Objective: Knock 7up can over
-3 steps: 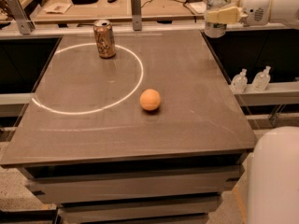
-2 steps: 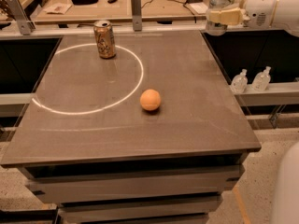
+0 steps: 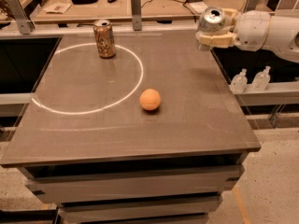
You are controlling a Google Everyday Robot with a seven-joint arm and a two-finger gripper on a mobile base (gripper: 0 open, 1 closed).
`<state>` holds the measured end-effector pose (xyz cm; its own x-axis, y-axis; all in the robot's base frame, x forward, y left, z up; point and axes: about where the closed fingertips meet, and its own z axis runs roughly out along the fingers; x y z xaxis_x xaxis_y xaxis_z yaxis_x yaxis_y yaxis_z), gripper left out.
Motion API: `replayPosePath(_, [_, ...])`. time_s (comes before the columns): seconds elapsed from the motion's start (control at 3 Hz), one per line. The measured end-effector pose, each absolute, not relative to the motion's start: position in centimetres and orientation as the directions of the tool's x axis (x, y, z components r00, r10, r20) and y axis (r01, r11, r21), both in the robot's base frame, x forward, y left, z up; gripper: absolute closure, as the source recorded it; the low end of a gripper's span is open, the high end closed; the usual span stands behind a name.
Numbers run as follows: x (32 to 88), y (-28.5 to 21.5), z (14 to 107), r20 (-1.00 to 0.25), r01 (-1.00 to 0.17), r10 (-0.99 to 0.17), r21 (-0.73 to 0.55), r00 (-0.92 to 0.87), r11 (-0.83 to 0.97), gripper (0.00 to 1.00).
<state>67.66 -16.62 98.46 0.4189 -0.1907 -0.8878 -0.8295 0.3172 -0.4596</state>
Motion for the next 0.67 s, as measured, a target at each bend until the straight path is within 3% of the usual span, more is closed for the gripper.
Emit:
replayPosePath(0.33, [64.7,-13.9,97.6,-0.769,-0.755,-0.216,-0.635,0.601,0.16,1.0])
replayPosePath(0.67, [61.5,-12.7,97.8,-0.577,-0.604,-0.324,-0.797,0.75,0.023,1.0])
